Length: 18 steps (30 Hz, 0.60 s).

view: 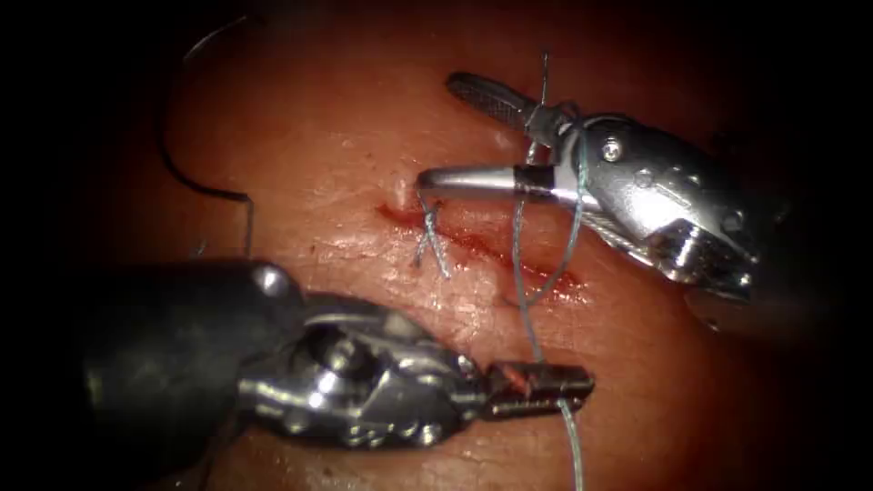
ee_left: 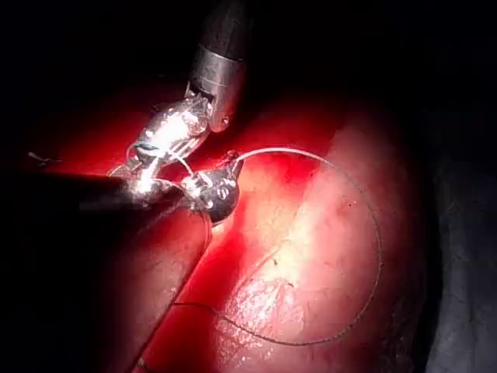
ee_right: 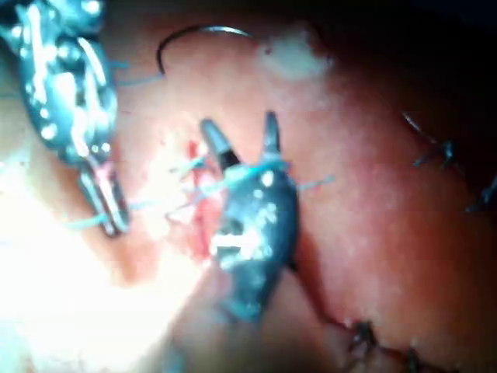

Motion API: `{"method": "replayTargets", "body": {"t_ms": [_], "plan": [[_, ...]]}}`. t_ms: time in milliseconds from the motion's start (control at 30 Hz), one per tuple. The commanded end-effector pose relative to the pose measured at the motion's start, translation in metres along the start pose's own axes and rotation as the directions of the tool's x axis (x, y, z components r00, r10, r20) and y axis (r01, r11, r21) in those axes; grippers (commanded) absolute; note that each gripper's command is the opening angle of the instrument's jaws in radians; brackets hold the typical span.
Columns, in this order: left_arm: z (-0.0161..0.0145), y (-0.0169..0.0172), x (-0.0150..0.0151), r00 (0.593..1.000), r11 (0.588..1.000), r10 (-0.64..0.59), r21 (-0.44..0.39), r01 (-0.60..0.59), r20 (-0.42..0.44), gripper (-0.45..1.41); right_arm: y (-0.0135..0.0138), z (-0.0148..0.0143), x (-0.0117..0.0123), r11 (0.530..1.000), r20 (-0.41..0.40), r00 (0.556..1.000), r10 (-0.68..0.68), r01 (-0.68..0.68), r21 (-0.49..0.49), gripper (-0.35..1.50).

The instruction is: Wound Closure

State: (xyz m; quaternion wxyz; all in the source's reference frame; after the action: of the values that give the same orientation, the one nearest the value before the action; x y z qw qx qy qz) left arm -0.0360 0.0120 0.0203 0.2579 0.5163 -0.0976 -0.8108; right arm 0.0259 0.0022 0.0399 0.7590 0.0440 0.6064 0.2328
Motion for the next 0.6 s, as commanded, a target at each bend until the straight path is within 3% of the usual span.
{"method": "replayTargets", "body": {"t_ms": [33, 367, 600], "plan": [[0.0004, -0.0004, 0.0001, 1.000, 1.000, 0.000, -0.002, 0.000, -0.007, -0.45, 0.0003, 0.0008, -0.0004, 1.000, 0.009, 1.000, -0.004, 0.004, 0.003, 0.81], [-0.0023, -0.0020, 0.0010, 1.000, 1.000, -0.012, -0.002, 0.012, -0.010, -0.45, -0.0007, 0.0012, -0.0022, 1.000, 0.076, 0.997, -0.024, 0.023, 0.013, 0.74], [-0.0038, -0.0041, 0.0016, 1.000, 1.000, -0.013, 0.003, 0.013, -0.006, -0.45, -0.0017, 0.0010, -0.0025, 1.000, 0.081, 0.996, -0.029, 0.028, 0.015, 0.64]]}}
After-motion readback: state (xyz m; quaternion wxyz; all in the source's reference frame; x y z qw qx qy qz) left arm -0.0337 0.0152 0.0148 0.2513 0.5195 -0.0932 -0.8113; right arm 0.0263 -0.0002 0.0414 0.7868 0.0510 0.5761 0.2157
